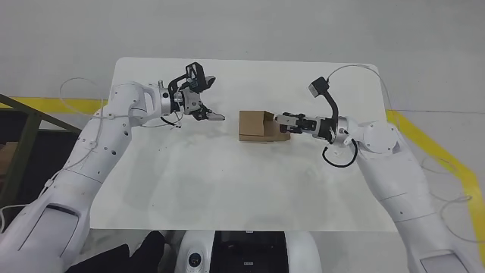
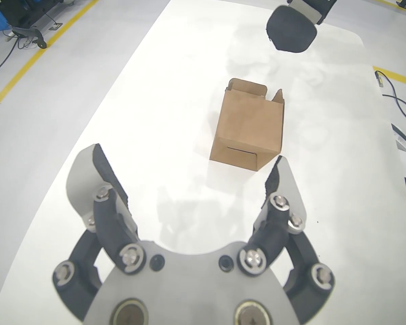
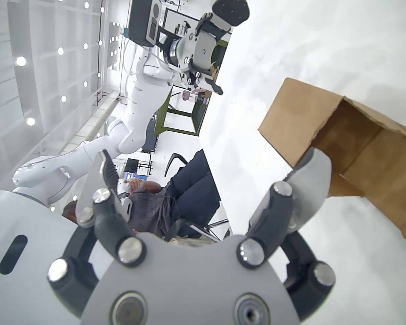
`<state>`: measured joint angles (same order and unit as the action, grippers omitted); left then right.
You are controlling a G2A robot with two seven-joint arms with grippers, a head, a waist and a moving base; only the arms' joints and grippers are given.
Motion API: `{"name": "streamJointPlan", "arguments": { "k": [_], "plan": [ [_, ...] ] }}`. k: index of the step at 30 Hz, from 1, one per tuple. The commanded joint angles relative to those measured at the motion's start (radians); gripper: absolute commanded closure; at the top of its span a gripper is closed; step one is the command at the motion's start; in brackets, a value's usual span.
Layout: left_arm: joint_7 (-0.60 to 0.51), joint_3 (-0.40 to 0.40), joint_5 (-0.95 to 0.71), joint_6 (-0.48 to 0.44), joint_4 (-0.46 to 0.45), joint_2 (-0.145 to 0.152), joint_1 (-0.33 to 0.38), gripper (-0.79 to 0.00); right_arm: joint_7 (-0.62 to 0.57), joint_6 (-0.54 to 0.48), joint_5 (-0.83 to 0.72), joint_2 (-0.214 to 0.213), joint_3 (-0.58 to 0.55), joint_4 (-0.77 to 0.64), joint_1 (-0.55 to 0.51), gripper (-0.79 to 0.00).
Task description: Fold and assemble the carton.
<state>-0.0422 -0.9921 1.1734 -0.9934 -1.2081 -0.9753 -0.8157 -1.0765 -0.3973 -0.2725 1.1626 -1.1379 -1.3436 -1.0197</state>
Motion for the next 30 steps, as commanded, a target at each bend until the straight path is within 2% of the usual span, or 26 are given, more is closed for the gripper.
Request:
{"name": "streamJointPlan", "arguments": {
  "k": [1, 6, 8, 12, 16, 22, 26, 30],
  "plan": [
    [0.000, 0.000, 0.000, 0.000, 0.000, 0.000, 0.000, -0.785, 0.000, 0.000, 0.000, 0.000, 0.000, 0.000, 0.000, -0.785],
    [-0.008, 0.013, 0.006, -0.001, -0.007, -0.002, -0.008, -0.785, 0.000, 0.000, 0.000, 0.000, 0.000, 0.000, 0.000, -0.785],
    [0.023, 0.049, -0.015, -0.019, -0.012, -0.012, -0.011, -0.785, 0.000, 0.000, 0.000, 0.000, 0.000, 0.000, 0.000, -0.785],
    [0.077, 0.157, -0.012, -0.019, 0.051, -0.035, 0.035, -0.785, 0.000, 0.000, 0.000, 0.000, 0.000, 0.000, 0.000, -0.785],
    [0.224, 0.231, 0.069, -0.019, 0.141, -0.053, 0.085, -0.785, 0.000, 0.000, 0.000, 0.000, 0.000, 0.000, 0.000, -0.785],
    [0.508, 0.319, 0.325, -0.009, 0.257, -0.071, 0.126, -0.785, 0.000, 0.000, 0.000, 0.000, 0.000, 0.000, 0.000, -0.785],
    [0.685, 0.367, 0.430, 0.030, 0.339, -0.090, 0.150, -0.785, 0.000, 0.000, 0.000, 0.000, 0.000, 0.000, 0.000, -0.785],
    [0.796, 0.410, 0.502, 0.076, 0.402, -0.112, 0.173, -0.785, 0.000, 0.000, 0.000, 0.000, 0.000, 0.000, 0.000, -0.785]
  ]
}}
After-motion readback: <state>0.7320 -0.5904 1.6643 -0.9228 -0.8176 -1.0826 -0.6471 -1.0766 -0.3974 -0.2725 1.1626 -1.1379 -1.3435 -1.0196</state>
